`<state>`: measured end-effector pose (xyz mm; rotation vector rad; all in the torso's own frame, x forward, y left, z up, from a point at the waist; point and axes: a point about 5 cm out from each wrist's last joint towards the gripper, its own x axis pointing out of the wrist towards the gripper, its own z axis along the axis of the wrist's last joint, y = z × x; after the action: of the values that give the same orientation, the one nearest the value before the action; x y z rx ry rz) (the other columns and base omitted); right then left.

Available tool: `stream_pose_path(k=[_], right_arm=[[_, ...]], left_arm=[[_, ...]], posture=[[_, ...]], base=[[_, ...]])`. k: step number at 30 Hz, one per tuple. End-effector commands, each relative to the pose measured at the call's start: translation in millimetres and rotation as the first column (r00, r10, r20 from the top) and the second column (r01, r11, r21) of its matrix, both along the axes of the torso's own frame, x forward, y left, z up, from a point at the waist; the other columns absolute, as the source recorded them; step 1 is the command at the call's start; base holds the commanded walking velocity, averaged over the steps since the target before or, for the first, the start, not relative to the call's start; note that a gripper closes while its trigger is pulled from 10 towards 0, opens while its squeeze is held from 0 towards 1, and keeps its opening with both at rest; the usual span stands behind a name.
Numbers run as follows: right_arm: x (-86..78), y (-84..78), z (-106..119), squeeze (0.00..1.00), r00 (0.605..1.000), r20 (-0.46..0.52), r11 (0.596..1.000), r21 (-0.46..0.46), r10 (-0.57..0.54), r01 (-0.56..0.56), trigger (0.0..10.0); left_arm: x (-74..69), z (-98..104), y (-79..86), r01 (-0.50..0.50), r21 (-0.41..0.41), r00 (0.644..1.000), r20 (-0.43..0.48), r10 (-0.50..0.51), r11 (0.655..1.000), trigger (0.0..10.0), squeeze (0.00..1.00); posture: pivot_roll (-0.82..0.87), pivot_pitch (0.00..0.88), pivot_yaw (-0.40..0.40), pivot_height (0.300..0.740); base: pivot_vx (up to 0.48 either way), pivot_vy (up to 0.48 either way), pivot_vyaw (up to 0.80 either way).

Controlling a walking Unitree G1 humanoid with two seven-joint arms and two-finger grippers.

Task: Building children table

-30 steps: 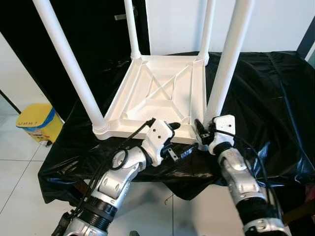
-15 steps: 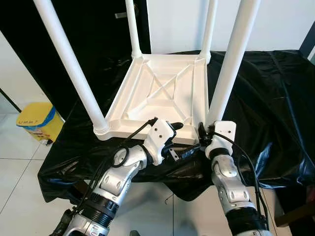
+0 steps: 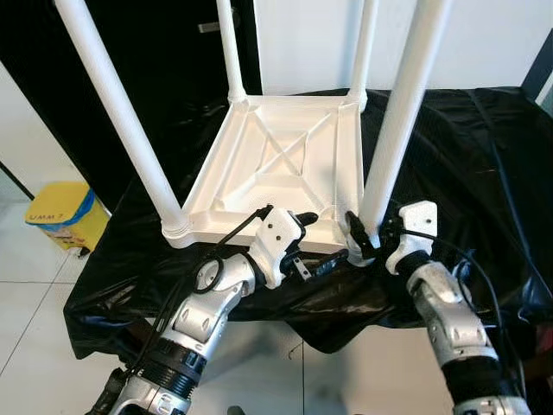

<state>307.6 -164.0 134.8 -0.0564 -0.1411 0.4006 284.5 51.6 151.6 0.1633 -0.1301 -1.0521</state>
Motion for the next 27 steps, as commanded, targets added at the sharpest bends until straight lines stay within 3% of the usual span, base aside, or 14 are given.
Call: stream_pose_path(k=[1,10,12,19,20,22,23,27], right_arm=[[2.5,3.9,-3.8,0.0,0.997,-0.025,0.997,-0.008,0.073,-0.073,10.0],[13.8,4.1,-7.5,0.0,0.967,-0.086,0.967,-0.065,0.24,-0.246,10.0],[18.7,1.4,-8.4,0.0,0.954,-0.106,0.949,-0.122,0.279,-0.291,10.0],[23.1,-5.8,-10.4,0.0,0.948,-0.13,0.941,-0.136,0.292,-0.309,9.6],[23.9,-8.3,-11.1,0.0,0.948,-0.132,0.941,-0.141,0.289,-0.307,2.3],[24.4,-9.9,-11.6,0.0,0.949,-0.133,0.941,-0.145,0.287,-0.305,2.3],[24.7,-11.4,-12.6,0.0,0.948,-0.136,0.941,-0.143,0.289,-0.308,0.0],[22.6,-15.3,-17.7,0.0,0.948,-0.142,0.943,-0.138,0.284,-0.303,0.0]], left_arm=[[0.5,1.1,-0.8,0.027,0.013,1.0,0.008,-0.028,1.0,10.0,0.0],[-5.9,-1.0,-2.3,0.044,0.01,0.999,-0.005,-0.044,0.999,10.0,0.0],[-5.2,-0.6,-1.7,0.041,0.011,0.999,-0.006,-0.041,0.999,10.0,0.0],[-5.9,-1.9,-1.9,0.038,0.013,0.999,-0.008,-0.038,0.999,10.0,0.0],[-6.2,-2.1,-1.8,0.037,0.012,0.999,-0.009,-0.037,0.999,10.0,0.0],[-6.4,-2.1,-1.7,0.037,0.012,0.999,-0.009,-0.036,0.999,10.0,0.0],[-6.8,-2.3,-1.4,0.035,0.01,0.999,-0.012,-0.034,0.999,10.0,0.0],[-9.2,-4.6,-0.2,0.031,0.01,0.999,-0.019,-0.031,0.999,10.0,0.0]], posture=[[-0.17,0.0,0.057,0.74],[-0.16,0.0,0.065,0.74],[-0.15,0.0,0.058,0.74],[-0.15,0.0,0.048,0.74],[-0.14,0.0,0.047,0.74],[-0.14,0.0,0.047,0.74],[-0.14,0.0,0.044,0.74],[-0.15,0.0,0.04,0.74]], base=[[0.0,0.0,0.0],[0.0,0.0,0.0],[0.0,0.0,0.0],[0.0,0.0,0.0],[0.0,0.0,0.0],[0.0,0.0,0.0],[0.0,0.0,0.0],[0.0,0.0,0.0]])
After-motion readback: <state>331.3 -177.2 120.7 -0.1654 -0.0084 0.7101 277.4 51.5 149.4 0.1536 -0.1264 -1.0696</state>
